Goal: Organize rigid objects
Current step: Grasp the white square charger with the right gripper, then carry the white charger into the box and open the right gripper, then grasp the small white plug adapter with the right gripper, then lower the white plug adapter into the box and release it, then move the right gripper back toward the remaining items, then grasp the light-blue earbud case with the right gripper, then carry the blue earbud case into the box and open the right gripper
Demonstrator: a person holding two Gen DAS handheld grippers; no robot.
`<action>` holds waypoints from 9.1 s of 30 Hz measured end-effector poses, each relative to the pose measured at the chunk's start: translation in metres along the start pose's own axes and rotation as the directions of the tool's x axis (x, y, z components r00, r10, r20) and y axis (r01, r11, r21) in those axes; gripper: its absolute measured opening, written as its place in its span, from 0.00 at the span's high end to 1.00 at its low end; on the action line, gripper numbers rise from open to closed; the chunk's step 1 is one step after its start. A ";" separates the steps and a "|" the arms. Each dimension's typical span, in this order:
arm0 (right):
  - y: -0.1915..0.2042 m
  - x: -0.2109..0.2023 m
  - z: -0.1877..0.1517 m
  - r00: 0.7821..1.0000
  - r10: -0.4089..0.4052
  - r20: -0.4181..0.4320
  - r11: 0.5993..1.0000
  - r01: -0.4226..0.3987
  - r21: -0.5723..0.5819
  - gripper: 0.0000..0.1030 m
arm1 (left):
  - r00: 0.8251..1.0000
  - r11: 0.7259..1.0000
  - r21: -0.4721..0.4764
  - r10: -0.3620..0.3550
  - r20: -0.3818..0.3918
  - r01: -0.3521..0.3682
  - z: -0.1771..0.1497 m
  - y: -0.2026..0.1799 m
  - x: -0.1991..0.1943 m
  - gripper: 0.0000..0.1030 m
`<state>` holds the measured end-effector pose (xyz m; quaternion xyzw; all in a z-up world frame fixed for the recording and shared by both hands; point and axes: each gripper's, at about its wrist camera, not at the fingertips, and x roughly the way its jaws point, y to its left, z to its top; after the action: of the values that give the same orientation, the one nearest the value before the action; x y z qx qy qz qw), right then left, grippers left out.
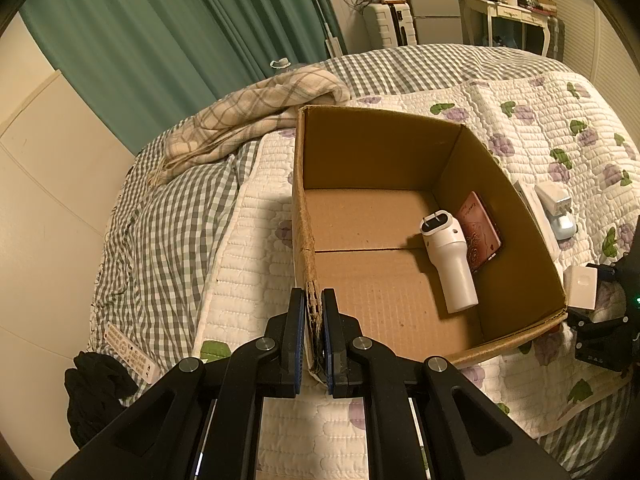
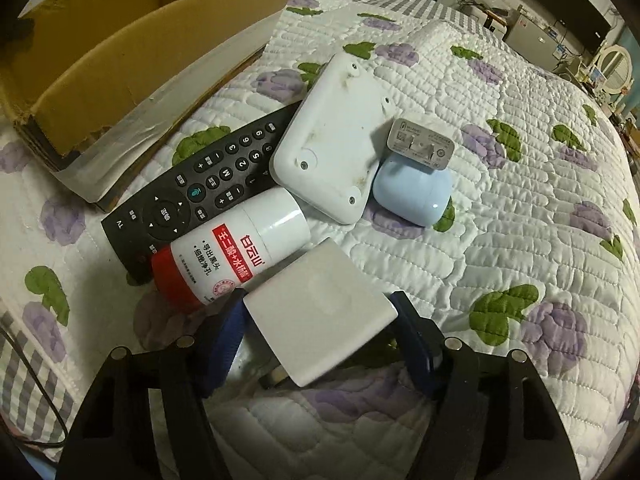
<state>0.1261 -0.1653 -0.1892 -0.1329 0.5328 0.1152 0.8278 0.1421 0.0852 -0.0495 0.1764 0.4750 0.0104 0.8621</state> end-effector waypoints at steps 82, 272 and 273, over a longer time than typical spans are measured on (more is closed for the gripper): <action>-0.087 -0.173 0.117 0.857 -0.138 0.496 0.985 0.065 0.161 0.06 | 1.000 1.000 -0.008 0.006 -0.030 -0.006 0.004 -0.004 0.000 0.93; -0.017 -0.174 0.176 0.822 0.151 0.549 0.989 -0.125 -0.084 0.48 | 0.999 0.999 -0.032 -0.020 -0.049 0.018 0.008 0.001 0.002 0.93; -0.008 -0.175 0.180 0.818 0.170 0.550 0.985 -0.135 -0.105 0.48 | 0.999 0.999 -0.034 -0.020 -0.049 0.018 0.008 0.001 0.003 0.93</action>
<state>0.2109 -0.1193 0.0428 -0.0758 0.2739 0.2309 0.9306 0.1501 0.0842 -0.0478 0.1572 0.4977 0.0144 0.8529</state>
